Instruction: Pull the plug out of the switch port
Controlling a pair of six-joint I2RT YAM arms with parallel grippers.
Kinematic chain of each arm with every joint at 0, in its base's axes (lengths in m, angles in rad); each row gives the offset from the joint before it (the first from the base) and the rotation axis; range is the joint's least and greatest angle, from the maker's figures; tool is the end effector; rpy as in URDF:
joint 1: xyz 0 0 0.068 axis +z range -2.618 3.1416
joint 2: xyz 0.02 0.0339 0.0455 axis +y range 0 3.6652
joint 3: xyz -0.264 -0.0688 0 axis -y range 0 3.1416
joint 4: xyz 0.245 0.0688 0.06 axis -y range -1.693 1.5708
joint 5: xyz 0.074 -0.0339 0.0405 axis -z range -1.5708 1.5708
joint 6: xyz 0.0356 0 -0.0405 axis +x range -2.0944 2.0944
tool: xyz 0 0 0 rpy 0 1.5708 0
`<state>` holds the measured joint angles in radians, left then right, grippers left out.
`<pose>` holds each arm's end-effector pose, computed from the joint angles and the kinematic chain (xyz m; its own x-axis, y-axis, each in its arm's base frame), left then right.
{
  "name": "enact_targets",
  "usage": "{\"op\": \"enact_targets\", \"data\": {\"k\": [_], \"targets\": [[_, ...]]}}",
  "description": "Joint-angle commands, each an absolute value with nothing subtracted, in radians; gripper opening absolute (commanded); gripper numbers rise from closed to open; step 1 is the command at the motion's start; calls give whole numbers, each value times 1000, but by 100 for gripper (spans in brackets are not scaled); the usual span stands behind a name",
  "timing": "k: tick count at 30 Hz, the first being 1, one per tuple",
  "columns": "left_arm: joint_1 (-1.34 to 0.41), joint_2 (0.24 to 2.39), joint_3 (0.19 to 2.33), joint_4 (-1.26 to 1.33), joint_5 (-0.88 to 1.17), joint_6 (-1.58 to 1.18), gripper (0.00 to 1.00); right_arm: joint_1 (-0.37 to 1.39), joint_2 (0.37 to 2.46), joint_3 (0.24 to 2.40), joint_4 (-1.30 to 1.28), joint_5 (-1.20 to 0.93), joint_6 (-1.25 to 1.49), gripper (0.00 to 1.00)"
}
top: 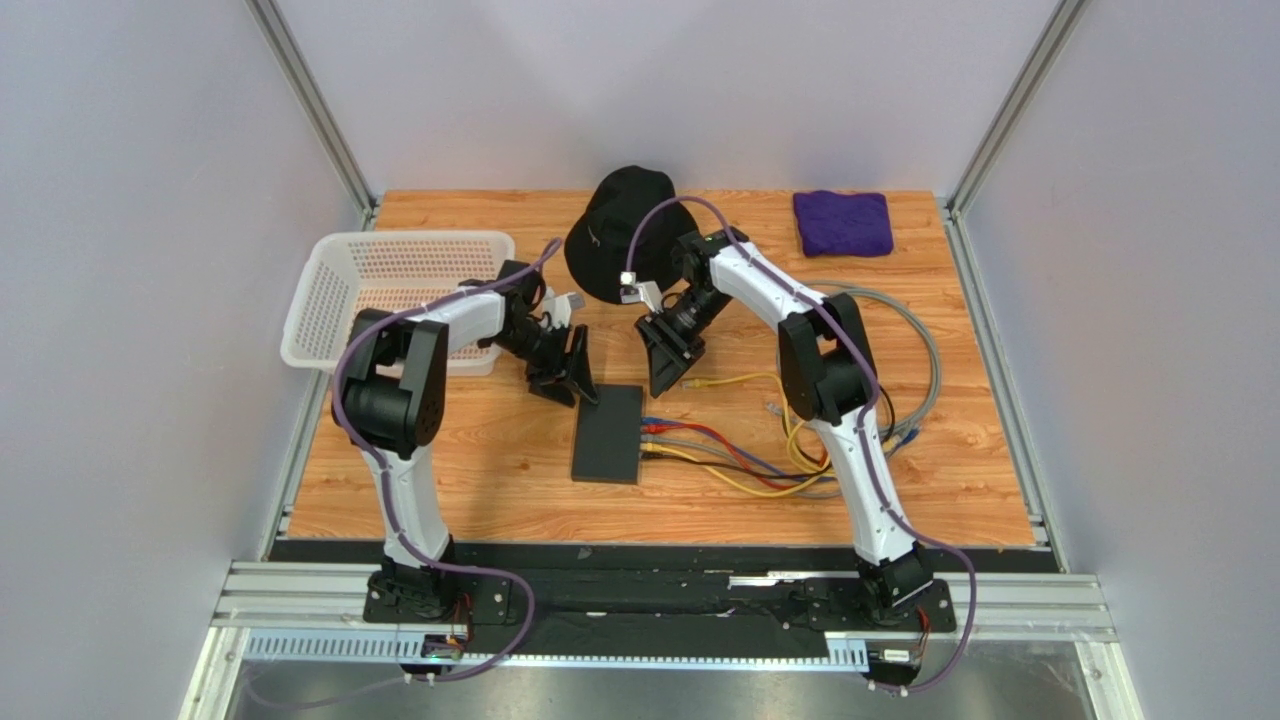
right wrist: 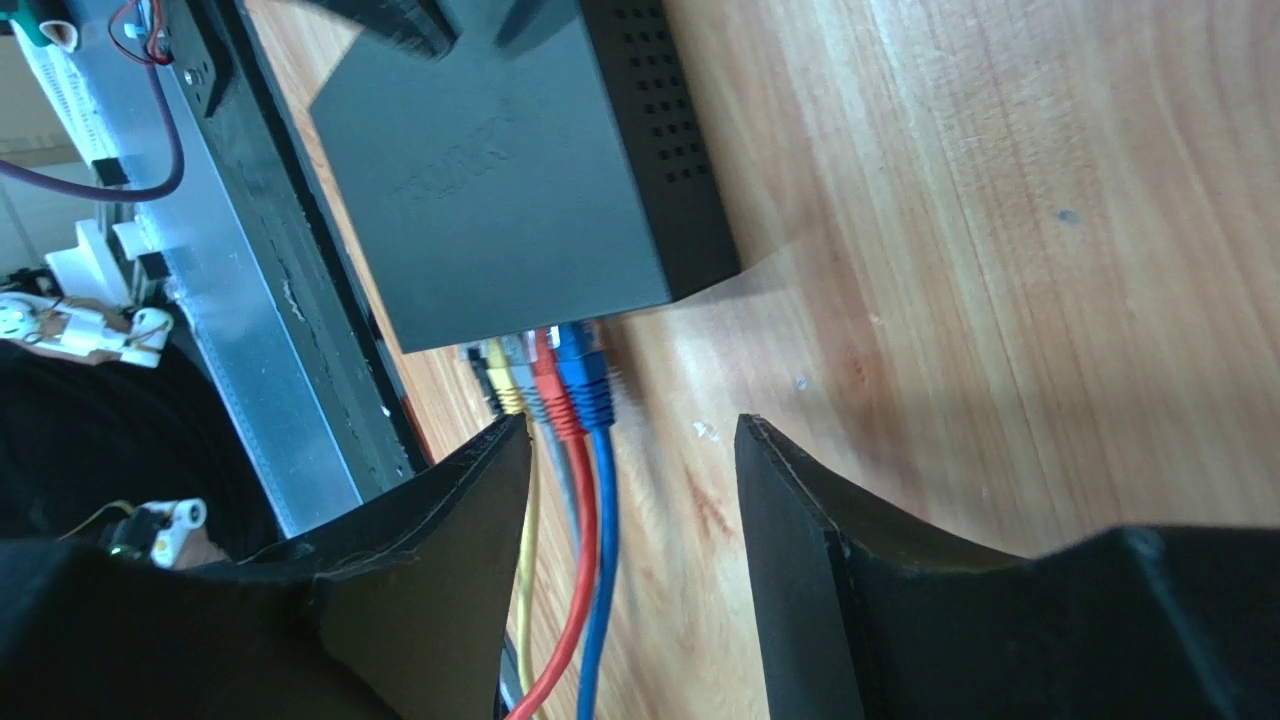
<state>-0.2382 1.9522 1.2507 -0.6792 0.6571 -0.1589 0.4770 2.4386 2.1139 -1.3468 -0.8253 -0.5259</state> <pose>0.3481 -0.1069 0.1459 -0.9895 0.1114 -0.0917 0.1442 0.7695 -0.6222 0.3992 0.2358 0.1652 -0.6410 -0.7146 -0.2800 -0.6563 0.3212 0.6827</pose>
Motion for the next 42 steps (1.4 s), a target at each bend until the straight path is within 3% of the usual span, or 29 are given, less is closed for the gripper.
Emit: {"op": "enact_targets", "data": {"k": [1, 9, 37, 42], "targets": [[-249, 2011, 1290, -684, 673, -175, 62, 482, 2476, 2137, -1513, -888, -578, 56], [-249, 2080, 1318, -706, 660, -176, 56, 502, 2497, 2079, -1522, -893, -594, 52], [-216, 2131, 1324, -706, 624, -192, 52, 557, 2560, 2036, -1482, -894, -523, 52], [-215, 2134, 1325, -709, 623, -189, 52, 563, 2586, 2055, -1482, -917, -525, 46]]}}
